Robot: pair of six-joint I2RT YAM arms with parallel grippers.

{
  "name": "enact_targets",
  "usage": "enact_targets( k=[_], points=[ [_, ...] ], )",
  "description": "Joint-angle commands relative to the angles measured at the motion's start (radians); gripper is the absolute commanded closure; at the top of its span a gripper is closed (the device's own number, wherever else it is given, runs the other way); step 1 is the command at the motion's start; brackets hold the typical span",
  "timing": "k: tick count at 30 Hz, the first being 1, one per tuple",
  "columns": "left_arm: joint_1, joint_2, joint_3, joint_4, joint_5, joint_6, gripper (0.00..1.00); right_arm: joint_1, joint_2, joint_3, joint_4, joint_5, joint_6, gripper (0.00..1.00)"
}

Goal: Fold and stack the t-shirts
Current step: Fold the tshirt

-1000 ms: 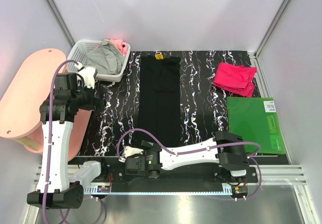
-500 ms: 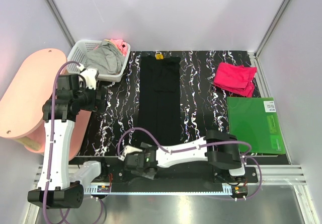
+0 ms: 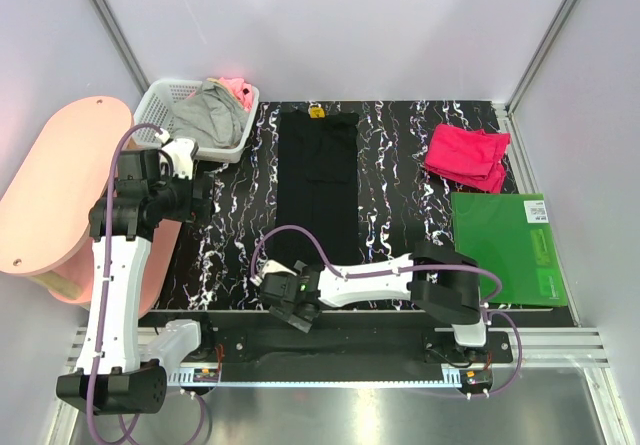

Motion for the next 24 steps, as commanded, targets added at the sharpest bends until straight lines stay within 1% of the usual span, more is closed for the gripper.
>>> enact_targets(
  k=[1, 7, 11, 15, 18, 24],
  points=[
    [0.008, 0.005, 0.016, 0.045, 0.023, -0.013, 0.01, 0.005, 0.019, -0.007, 0.028, 0.000, 0.005, 0.11],
    [0.008, 0.008, 0.018, 0.049, 0.026, -0.020, 0.01, 0.007, 0.059, 0.008, 0.028, 0.014, -0.016, 0.12],
    [0.008, 0.005, 0.005, 0.052, 0.029, -0.021, 0.01, 0.007, 0.105, 0.031, 0.028, 0.019, -0.022, 0.16],
    [0.008, -0.001, -0.007, 0.057, 0.020, -0.015, 0.01, 0.007, 0.124, 0.053, 0.028, 0.017, -0.016, 0.21],
    [0.008, -0.003, -0.012, 0.060, 0.021, -0.010, 0.01, 0.005, 0.140, 0.057, 0.027, 0.020, -0.012, 0.23],
    [0.009, -0.004, -0.015, 0.062, 0.029, -0.009, 0.01, 0.007, 0.157, 0.062, 0.024, 0.019, 0.013, 0.28]
  ],
)
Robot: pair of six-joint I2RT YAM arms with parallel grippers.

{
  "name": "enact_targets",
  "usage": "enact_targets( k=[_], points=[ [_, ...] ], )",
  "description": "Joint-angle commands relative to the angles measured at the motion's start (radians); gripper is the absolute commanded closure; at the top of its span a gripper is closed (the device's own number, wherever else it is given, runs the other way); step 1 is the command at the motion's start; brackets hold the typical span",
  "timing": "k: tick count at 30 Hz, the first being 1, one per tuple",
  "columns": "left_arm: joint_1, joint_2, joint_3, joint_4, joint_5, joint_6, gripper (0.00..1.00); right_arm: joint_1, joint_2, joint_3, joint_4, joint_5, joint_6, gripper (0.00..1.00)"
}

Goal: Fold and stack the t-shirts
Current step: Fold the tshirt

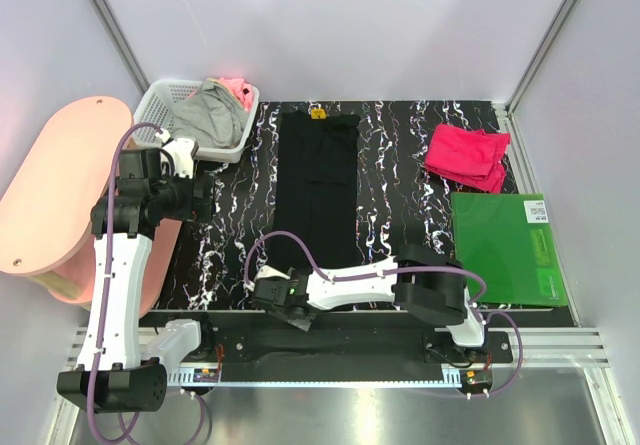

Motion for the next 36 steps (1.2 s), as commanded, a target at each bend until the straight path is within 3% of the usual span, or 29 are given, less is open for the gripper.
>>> enact_targets(
  k=[1, 4, 6, 7, 8, 11, 15, 23, 36],
  points=[
    [0.005, -0.016, -0.005, 0.043, 0.025, 0.002, 0.01, -0.006, 0.067, -0.017, 0.077, -0.002, 0.046, 0.30],
    [0.005, -0.019, -0.008, 0.045, 0.027, 0.003, 0.01, -0.003, 0.053, -0.035, 0.078, -0.010, 0.074, 0.45],
    [0.007, -0.020, -0.008, 0.046, 0.028, 0.003, 0.01, 0.000, 0.041, -0.046, 0.075, 0.007, 0.087, 0.46],
    [0.007, -0.017, -0.007, 0.046, 0.031, 0.003, 0.01, 0.006, 0.037, -0.047, 0.063, 0.024, 0.094, 0.42],
    [0.005, -0.017, -0.007, 0.046, 0.031, 0.003, 0.01, 0.008, 0.030, -0.047, 0.055, 0.039, 0.100, 0.28],
    [0.007, -0.016, 0.001, 0.045, 0.034, 0.005, 0.01, 0.043, 0.016, -0.035, 0.021, 0.110, 0.098, 0.08],
    [0.007, -0.011, 0.016, 0.043, 0.039, 0.003, 0.01, 0.082, 0.036, -0.011, -0.014, 0.201, 0.086, 0.01],
    [0.005, -0.013, 0.024, 0.032, 0.044, 0.006, 0.01, 0.151, 0.113, 0.054, -0.029, 0.415, 0.071, 0.01],
    [0.008, -0.006, 0.022, 0.032, 0.051, -0.001, 0.01, 0.155, 0.148, 0.140, 0.014, 0.295, 0.023, 0.16]
  ],
)
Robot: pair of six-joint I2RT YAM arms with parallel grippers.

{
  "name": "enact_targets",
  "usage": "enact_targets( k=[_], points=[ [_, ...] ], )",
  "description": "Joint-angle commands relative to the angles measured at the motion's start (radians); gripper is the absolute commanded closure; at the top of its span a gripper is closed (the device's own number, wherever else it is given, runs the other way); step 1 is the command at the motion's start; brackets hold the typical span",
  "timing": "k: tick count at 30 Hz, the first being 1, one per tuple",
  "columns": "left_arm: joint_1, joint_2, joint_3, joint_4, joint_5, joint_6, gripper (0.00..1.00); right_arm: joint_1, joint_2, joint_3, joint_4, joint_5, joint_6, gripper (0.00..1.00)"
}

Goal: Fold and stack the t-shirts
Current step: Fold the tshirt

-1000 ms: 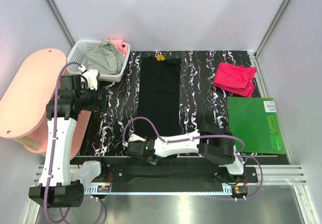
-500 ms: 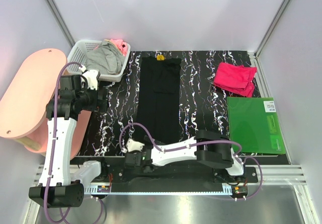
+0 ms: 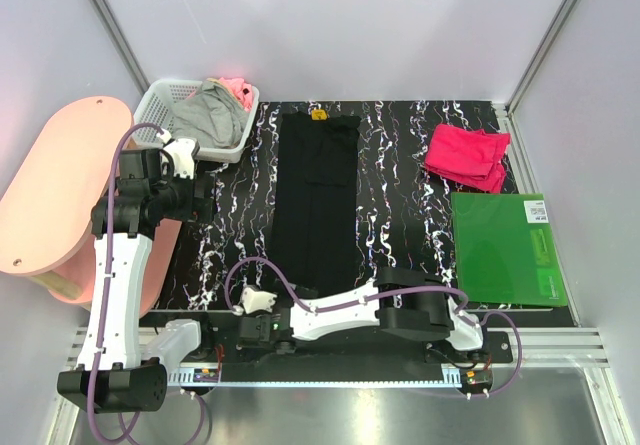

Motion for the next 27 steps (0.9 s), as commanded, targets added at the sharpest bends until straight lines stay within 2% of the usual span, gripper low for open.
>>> enact_targets(
  k=[1, 5, 13, 17, 20, 21, 22, 24, 27],
  points=[
    [0.006, -0.006, 0.029, 0.033, 0.026, -0.003, 0.01, -0.005, 0.051, 0.051, 0.078, -0.086, 0.012, 0.18],
    [0.004, -0.009, 0.032, 0.031, 0.020, -0.002, 0.01, -0.005, 0.046, 0.042, 0.084, -0.117, 0.034, 0.29],
    [0.007, -0.011, 0.031, 0.033, 0.025, -0.005, 0.01, -0.026, 0.009, -0.030, 0.096, -0.171, 0.092, 0.35],
    [0.007, -0.009, 0.032, 0.033, 0.025, -0.005, 0.01, -0.029, -0.002, -0.047, 0.098, -0.182, 0.100, 0.45],
    [0.007, -0.009, 0.032, 0.033, 0.026, -0.006, 0.01, -0.032, -0.006, -0.054, 0.098, -0.203, 0.109, 0.67],
    [0.007, -0.009, 0.029, 0.033, 0.028, -0.006, 0.01, -0.037, -0.006, -0.056, 0.098, -0.215, 0.112, 0.90],
    [0.007, -0.009, 0.028, 0.034, 0.028, -0.006, 0.01, -0.037, -0.006, -0.056, 0.098, -0.220, 0.114, 0.95],
    [0.007, -0.009, 0.022, 0.033, 0.028, -0.006, 0.01, -0.042, -0.008, -0.051, 0.096, -0.231, 0.115, 1.00],
    [0.007, -0.014, 0.019, 0.034, 0.030, -0.005, 0.01, -0.040, -0.011, -0.044, 0.085, -0.240, 0.115, 1.00]
  ],
)
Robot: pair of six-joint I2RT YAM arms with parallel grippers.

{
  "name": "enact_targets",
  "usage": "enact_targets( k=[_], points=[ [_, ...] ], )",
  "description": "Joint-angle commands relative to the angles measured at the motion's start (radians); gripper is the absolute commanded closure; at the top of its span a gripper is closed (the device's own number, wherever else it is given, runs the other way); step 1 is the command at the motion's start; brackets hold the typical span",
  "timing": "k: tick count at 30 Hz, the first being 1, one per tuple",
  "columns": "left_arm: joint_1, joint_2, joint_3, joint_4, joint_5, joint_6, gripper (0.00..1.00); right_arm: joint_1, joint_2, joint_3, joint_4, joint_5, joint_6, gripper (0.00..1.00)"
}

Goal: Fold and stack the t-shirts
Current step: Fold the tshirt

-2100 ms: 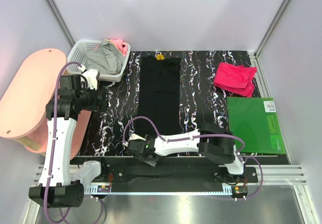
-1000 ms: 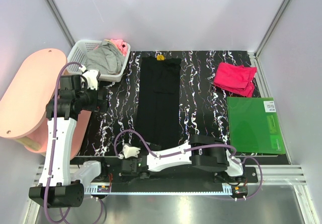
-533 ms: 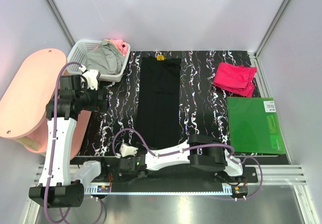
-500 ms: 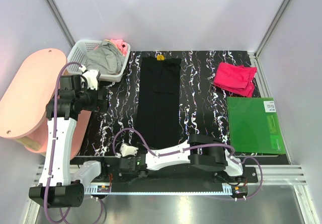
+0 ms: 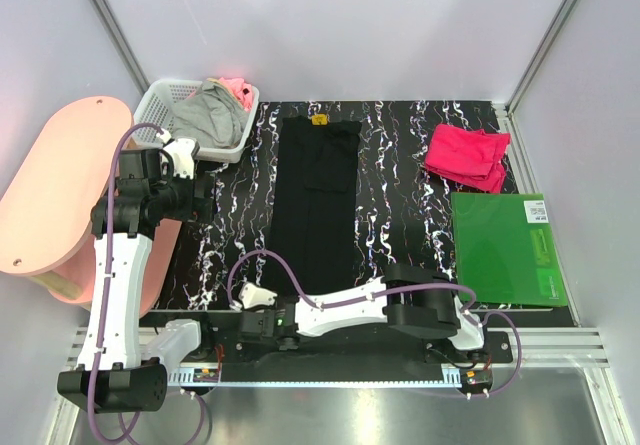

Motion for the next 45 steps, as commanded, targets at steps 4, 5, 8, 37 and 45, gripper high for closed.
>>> enact_targets(
  k=[4, 5, 8, 37, 45],
  points=[
    [0.005, -0.017, 0.019, 0.034, 0.026, -0.003, 0.01, -0.022, 0.006, -0.003, -0.027, -0.108, 0.053, 1.00],
    [0.005, -0.016, 0.019, 0.034, 0.028, -0.001, 0.01, -0.022, 0.002, 0.011, -0.038, -0.108, 0.057, 1.00],
    [0.005, -0.016, 0.020, 0.034, 0.025, 0.000, 0.01, -0.013, -0.026, 0.038, -0.090, -0.119, 0.066, 1.00],
    [0.005, -0.039, 0.028, 0.025, 0.031, 0.029, 0.01, 0.087, -0.205, 0.287, -0.416, -0.051, 0.133, 1.00],
    [0.005, -0.039, 0.031, 0.014, 0.043, 0.037, 0.01, -0.135, -0.189, 0.322, -0.313, -0.030, -0.058, 1.00]
  ],
)
